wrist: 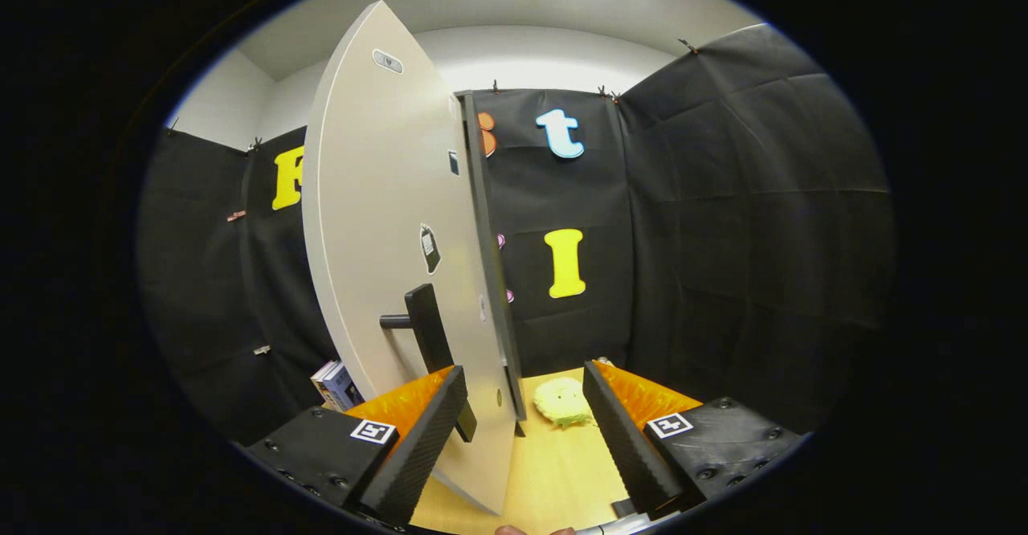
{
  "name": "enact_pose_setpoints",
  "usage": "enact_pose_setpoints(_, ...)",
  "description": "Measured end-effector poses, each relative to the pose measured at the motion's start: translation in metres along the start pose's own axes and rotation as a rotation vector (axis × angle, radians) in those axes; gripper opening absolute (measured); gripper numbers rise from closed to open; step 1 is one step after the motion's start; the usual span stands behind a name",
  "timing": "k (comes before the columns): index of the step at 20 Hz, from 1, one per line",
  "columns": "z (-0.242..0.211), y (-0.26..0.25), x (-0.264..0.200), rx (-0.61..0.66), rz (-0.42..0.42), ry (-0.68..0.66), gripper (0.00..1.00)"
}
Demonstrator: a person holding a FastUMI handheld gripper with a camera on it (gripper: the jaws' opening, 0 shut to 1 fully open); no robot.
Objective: Open the shoe cabinet door, grab the shoes and put them into the shoe cabinet, then close the shoe cabinet door.
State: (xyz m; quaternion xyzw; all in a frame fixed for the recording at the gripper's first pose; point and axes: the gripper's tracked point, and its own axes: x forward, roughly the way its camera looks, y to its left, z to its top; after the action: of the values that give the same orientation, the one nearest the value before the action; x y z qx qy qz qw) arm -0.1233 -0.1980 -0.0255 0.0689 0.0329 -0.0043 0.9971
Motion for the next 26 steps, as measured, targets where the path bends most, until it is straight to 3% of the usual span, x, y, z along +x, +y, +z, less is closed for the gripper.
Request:
enact_pose_setpoints(12,-0.018,0.133,0.032,-0.019,0.116,0.012,0.98)
enact_pose_setpoints(18,-0.013,0.154,0.047,-0.014,0.118,-0.006,0.98)
enact_pose_setpoints(26,-0.005,0.135,0.051,-0.026,0.084,-0.012,0.98)
